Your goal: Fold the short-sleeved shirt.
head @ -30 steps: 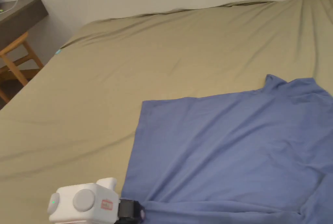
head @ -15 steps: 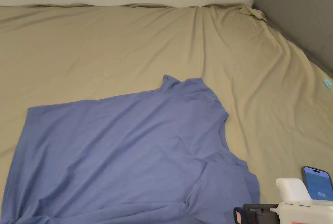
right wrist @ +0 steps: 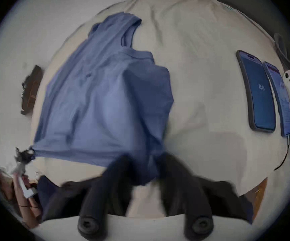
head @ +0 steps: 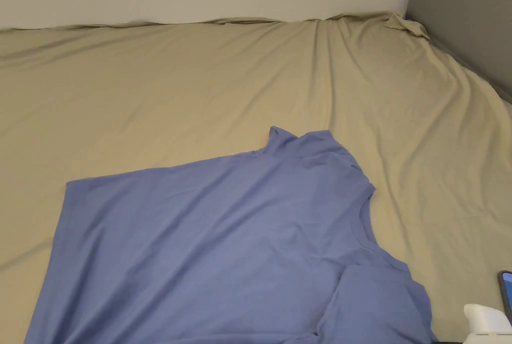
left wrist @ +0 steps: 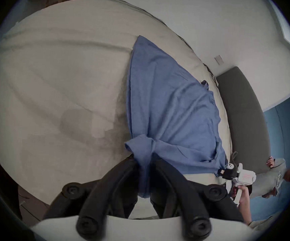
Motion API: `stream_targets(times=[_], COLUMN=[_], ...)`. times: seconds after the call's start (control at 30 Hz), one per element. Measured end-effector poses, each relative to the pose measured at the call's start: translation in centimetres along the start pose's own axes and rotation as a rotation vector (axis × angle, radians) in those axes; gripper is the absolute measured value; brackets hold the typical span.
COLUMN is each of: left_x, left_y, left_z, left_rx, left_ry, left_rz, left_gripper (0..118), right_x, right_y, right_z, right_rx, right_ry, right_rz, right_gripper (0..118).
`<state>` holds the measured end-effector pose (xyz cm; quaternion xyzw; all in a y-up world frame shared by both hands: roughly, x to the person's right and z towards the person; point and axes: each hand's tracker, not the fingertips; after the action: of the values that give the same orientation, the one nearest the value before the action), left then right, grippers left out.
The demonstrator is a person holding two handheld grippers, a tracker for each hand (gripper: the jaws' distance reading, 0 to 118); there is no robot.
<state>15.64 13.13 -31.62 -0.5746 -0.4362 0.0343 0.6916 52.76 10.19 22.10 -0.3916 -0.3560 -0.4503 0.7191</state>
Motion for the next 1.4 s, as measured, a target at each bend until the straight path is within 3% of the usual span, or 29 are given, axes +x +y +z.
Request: stream_targets(times=[0.07,0.2,0.47,0.67,0.9,1.1,1.17,1.23,1.3,1.33,1.4], left_x=[-0.7,-0.2,0.6,1.9,3.1,2.2,1.7,1.3,1.2,1.4,1.0], left_y=[0.0,0.5,3.6,8.4,13.8,14.9,14.5,13.5,13.2,13.2,14.4], left_z=[0.0,0.2,0.4,-1.8,-8.2,-13.2,-14.4,-14.6,-14.4,-14.2,-14.2], left_rx=[0.008,0.023,0.094,0.153,0.176,0.146,0.136,0.146,0.170,0.178,0.182], left_ry=[-0.025,-0.043,-0.164,-0.194,-0.159,0.044,0.065,0.048,0.029,0.026,0.001], left_rz=[0.034,0.056,0.218,0.312,0.415,0.455,0.451,0.454,0.478,0.478,0.456], left_gripper=[10,10,10,10,10,10,10,10,19,36,94], right_x=[0.4,-0.5,-2.8,-4.5,-5.0,-5.5,-5.6,-5.8,-6.9,-6.8,-7.8], right_y=[0.1,0.5,6.1,12.9,19.4,20.7,20.7,20.5,20.8,21.5,22.3], right_z=[1.1,2.6,3.3,0.2,-6.3,-11.0,-12.0,-12.4,-12.0,-12.3,-11.0], right_rx=[0.042,0.104,0.179,0.198,0.207,0.185,0.163,0.189,0.188,0.181,0.149], right_ry=[0.140,0.210,0.468,0.455,0.335,0.194,0.125,0.127,0.074,0.043,0.078], right_rz=[-0.094,-0.123,-0.356,-0.371,-0.431,-0.391,-0.362,-0.321,-0.240,-0.172,-0.044], right_gripper=[11,11,10,10,10,10,10,10,23,48,110])
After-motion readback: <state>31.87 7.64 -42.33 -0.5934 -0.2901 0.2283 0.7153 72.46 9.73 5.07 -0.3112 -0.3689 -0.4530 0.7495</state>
